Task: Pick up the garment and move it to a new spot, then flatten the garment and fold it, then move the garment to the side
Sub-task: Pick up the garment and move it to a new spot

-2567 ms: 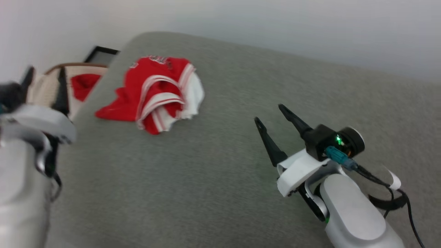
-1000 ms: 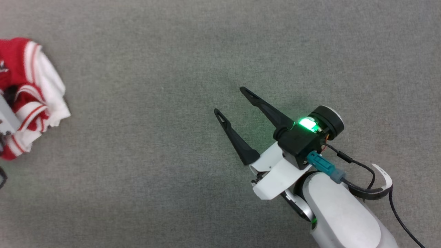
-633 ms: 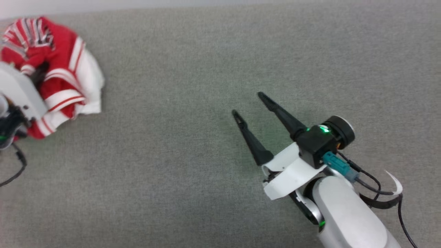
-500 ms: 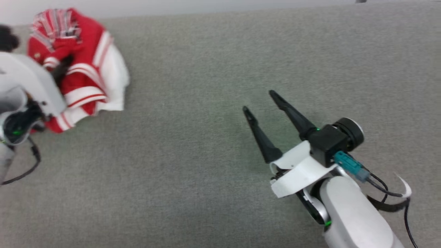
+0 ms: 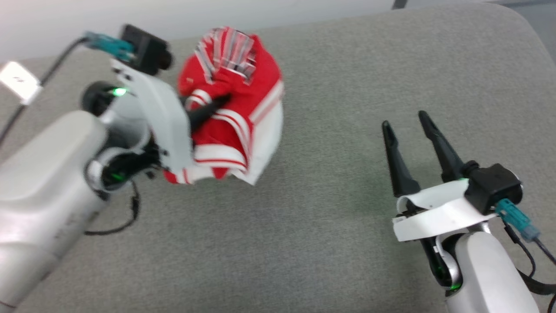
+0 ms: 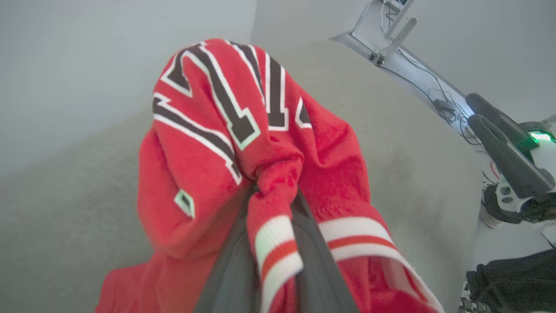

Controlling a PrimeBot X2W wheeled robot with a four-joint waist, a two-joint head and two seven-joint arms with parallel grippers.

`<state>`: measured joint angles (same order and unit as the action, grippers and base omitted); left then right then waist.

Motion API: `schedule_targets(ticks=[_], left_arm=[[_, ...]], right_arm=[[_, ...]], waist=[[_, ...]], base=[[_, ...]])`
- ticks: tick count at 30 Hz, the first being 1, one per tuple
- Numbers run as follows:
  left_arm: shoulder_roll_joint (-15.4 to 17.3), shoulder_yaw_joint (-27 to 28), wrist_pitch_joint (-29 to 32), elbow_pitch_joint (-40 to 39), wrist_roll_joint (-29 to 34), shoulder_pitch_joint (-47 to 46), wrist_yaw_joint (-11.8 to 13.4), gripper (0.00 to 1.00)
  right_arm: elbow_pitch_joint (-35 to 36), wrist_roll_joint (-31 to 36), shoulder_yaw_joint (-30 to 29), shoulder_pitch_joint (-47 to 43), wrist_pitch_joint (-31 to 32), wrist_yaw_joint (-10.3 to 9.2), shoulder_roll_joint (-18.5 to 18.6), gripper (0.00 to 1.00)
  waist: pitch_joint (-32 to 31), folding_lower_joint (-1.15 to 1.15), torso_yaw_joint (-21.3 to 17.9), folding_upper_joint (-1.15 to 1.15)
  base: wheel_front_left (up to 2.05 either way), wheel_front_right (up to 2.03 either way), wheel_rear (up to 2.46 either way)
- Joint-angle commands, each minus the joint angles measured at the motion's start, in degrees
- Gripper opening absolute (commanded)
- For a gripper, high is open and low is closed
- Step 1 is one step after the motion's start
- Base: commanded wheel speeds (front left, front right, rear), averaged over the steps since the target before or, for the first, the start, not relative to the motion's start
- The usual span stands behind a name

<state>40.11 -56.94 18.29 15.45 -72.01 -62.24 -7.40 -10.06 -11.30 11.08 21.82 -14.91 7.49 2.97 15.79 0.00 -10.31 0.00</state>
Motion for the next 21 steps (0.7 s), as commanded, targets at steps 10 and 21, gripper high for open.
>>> schedule_targets(ticks=[10, 21], left_arm=[[-5.09, -5.95, 2.83, -1.17, -0.18, -1.67, -0.13, 0.00], [-2.24, -14.16, 1.94, 10.48, 7.30, -4.95, -0.04, 0.00]], right_arm=[[4.83, -2.75, -4.30, -1.30, -0.34, 0.00, -0.12, 1.00], [7.19, -5.28, -3.92, -2.13, -0.35, 0.00, -0.12, 1.00]], waist=[[5.05, 0.00, -7.21, 0.00], [7.77, 0.00, -11.24, 0.00]], base=[[0.00, 0.00, 0.00], [0.00, 0.00, 0.00]])
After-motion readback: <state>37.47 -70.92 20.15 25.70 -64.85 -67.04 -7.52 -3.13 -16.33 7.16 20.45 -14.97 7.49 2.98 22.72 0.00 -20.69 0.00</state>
